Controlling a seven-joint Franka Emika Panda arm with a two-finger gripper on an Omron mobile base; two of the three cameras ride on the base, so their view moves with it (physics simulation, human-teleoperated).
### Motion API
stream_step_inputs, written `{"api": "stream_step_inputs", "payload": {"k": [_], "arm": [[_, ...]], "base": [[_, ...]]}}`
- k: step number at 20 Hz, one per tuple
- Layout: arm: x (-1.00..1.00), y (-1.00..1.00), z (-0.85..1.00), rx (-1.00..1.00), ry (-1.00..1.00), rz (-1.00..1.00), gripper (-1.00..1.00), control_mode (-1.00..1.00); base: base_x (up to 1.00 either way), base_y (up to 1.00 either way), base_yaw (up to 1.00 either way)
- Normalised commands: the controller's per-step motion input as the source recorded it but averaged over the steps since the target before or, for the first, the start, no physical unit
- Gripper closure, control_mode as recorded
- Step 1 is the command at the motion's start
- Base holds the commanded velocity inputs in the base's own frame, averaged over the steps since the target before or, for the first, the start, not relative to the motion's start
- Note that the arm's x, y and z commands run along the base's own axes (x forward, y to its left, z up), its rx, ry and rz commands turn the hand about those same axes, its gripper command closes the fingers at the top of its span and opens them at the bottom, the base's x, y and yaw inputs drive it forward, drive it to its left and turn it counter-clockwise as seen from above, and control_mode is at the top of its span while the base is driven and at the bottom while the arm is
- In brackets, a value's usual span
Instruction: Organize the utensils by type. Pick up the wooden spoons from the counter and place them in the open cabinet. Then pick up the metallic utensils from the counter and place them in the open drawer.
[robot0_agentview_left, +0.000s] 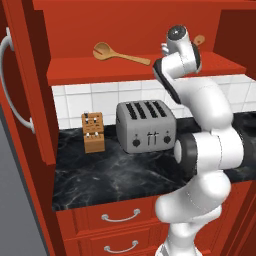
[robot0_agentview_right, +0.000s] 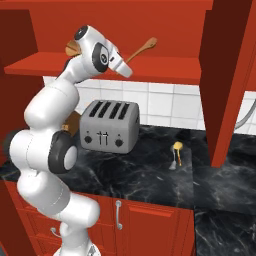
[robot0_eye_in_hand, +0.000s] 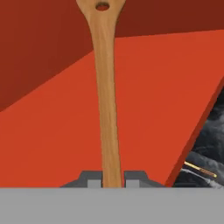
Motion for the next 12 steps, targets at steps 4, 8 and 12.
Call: {"api": "stream_step_inputs", "payload": {"k": [4,8,12], "arm": [[0.47,-0.35,0.01,0.0,-0.09,-0.02,1.0,-1.0],[0.52,-0.33,0.0,0.02,-0.07,-0.04,1.0,-1.0],[0.57,-0.25,0.0,0.02,-0.05,-0.05,1.0,-1.0]], "base": [[0.0,0.0,0.0],[0.0,0.0,0.0],[0.0,0.0,0.0]]}}
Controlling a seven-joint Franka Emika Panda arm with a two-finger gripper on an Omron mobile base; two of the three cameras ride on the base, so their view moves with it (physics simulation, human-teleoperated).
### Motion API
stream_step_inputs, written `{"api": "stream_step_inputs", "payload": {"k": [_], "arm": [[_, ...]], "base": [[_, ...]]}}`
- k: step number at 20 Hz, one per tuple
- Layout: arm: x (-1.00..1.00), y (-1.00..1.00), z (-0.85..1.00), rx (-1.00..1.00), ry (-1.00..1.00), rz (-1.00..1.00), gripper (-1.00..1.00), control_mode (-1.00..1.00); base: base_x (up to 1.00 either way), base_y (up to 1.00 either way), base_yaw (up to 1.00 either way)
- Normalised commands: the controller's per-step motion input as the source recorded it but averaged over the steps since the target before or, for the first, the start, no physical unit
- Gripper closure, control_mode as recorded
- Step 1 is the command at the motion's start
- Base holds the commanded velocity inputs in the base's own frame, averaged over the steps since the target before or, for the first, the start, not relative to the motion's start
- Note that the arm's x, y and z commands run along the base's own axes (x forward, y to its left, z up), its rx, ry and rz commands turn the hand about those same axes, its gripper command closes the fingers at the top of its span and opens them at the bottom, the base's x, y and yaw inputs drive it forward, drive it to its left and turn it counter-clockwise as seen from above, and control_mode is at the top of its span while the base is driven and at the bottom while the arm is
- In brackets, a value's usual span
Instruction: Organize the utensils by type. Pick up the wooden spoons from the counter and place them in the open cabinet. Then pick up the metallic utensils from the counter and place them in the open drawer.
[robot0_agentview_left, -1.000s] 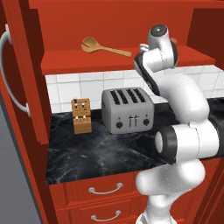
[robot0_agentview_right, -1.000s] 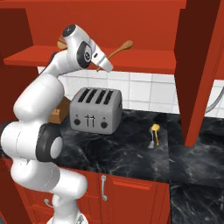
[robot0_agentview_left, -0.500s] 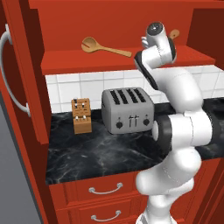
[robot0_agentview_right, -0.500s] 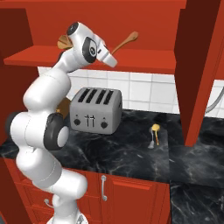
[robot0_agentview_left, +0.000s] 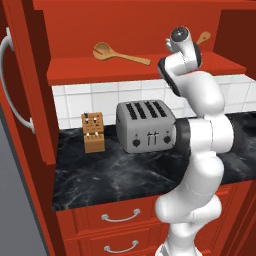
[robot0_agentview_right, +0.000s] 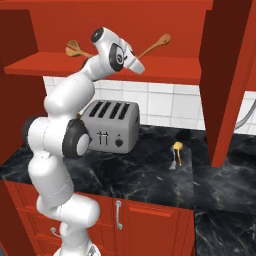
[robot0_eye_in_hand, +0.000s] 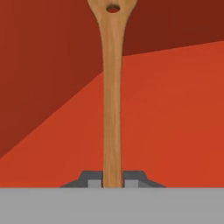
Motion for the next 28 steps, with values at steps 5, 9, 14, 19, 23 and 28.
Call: {"api": "stream_step_inputs", "payload": {"k": [5,9,14,19,23,28], "arm": [[0.54,-0.15,-0.01,0.0,-0.03,-0.02,1.0,-1.0],[0.38,-0.13,0.0,0.0,-0.01,0.0,1.0,-1.0],[0.23,-0.14,-0.03,0.0,0.0,0.0,-1.0,-1.0],[0.1,-0.13,-0.08,0.0,-0.01,0.0,-1.0,-1.0],[0.0,-0.05,-0.03,0.01,0.0,0.0,-1.0,-1.0],[-0.41,0.0,-0.04,0.0,-0.02,0.01,-1.0,-1.0]], "base": [[0.0,0.0,0.0],[0.0,0.0,0.0],[0.0,0.0,0.0],[0.0,0.0,0.0],[0.0,0.0,0.0],[0.0,0.0,0.0]]}}
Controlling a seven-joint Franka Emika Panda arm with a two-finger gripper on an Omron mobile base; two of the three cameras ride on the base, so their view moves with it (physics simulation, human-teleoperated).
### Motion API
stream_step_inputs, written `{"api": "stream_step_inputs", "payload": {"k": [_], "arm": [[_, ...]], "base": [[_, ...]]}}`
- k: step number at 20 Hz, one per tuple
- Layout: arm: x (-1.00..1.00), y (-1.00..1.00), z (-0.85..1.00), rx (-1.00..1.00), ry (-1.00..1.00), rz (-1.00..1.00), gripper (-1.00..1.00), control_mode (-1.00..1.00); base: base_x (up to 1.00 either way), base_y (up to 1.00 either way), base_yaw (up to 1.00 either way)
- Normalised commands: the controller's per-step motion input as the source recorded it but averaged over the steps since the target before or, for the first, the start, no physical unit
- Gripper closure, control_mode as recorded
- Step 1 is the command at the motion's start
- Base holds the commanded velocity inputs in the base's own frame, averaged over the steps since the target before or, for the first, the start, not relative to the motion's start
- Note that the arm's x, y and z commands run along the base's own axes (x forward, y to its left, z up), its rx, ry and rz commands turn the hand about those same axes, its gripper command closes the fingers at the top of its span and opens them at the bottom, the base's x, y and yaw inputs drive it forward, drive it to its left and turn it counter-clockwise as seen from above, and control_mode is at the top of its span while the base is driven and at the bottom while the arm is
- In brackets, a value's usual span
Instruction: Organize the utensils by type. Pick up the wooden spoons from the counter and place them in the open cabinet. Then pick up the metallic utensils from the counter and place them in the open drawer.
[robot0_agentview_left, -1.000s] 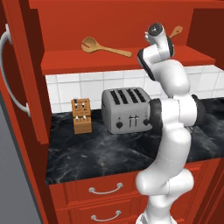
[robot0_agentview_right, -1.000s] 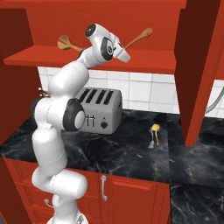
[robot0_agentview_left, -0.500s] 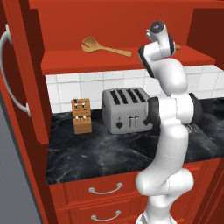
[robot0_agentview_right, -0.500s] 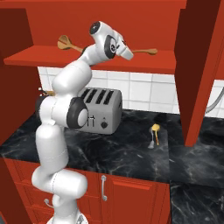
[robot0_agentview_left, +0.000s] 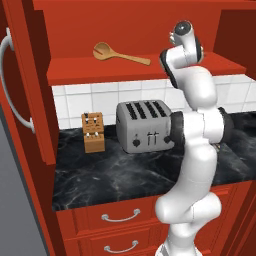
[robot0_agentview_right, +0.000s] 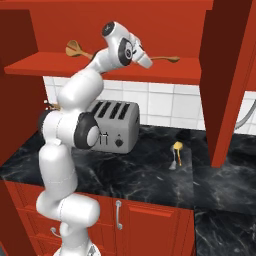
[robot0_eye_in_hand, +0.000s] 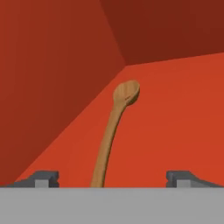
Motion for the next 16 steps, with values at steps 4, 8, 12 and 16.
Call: {"api": "stream_step_inputs", "payload": {"k": [4,8,12,16], "arm": [[-0.96,0.0,0.0,0.0,-0.01,0.05,-1.0,-1.0],[-1.0,0.0,0.0,0.0,-0.04,0.08,-1.0,-1.0],[-1.0,0.0,-0.06,0.0,0.0,0.1,-1.0,-1.0],[-1.0,0.0,-0.02,0.0,0.0,0.1,-1.0,-1.0]], "base": [[0.0,0.0,0.0],[0.0,0.0,0.0],[0.0,0.0,0.0],[0.0,0.0,0.0]]}}
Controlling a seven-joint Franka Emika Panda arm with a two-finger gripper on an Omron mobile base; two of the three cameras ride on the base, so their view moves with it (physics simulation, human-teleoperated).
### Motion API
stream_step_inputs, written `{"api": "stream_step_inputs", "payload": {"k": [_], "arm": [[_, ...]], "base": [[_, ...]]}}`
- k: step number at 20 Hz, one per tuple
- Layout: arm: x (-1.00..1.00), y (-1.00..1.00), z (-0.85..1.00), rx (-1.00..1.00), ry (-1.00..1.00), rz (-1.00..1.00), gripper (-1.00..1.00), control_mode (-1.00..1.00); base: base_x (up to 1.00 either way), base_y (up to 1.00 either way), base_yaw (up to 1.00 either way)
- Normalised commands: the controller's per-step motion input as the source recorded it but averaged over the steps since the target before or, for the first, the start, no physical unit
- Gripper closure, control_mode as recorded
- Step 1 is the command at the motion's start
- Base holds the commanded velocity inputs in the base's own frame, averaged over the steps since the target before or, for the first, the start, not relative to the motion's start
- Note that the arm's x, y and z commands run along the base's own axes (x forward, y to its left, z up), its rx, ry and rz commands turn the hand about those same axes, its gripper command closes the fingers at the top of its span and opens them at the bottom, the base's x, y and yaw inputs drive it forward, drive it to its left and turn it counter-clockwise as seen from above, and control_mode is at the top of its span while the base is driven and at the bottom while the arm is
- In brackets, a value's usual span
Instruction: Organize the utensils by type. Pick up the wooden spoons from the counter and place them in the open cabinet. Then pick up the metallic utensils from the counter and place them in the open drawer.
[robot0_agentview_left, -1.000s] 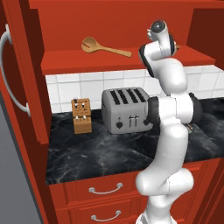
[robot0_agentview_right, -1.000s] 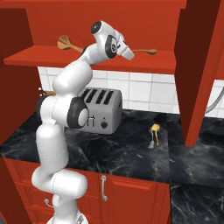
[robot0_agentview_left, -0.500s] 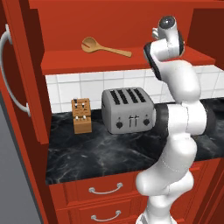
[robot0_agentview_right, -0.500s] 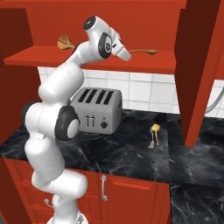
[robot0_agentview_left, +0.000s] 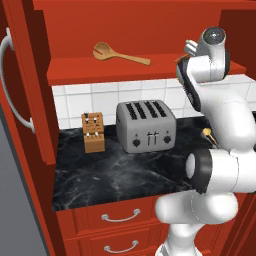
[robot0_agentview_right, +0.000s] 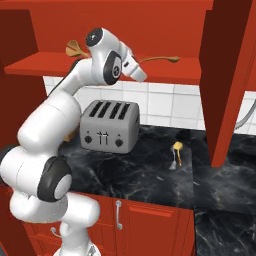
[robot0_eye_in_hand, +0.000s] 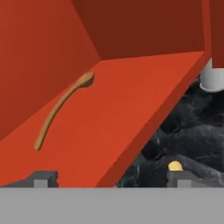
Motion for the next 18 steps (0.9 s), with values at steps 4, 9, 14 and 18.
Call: {"api": "stream_step_inputs", "payload": {"k": [4,9,14,18], "arm": [[-1.0,0.0,0.0,-0.02,0.0,0.11,-1.0,-1.0],[-0.71,-0.15,-0.08,-0.1,0.07,0.17,-1.0,-1.0],[-0.23,-0.15,-0.54,-0.17,0.07,0.21,-1.0,-1.0],[0.0,-0.23,-0.62,-0.14,0.06,0.19,-1.0,-1.0]], "base": [[0.0,0.0,0.0],[0.0,0.0,0.0],[0.0,0.0,0.0],[0.0,0.0,0.0]]}}
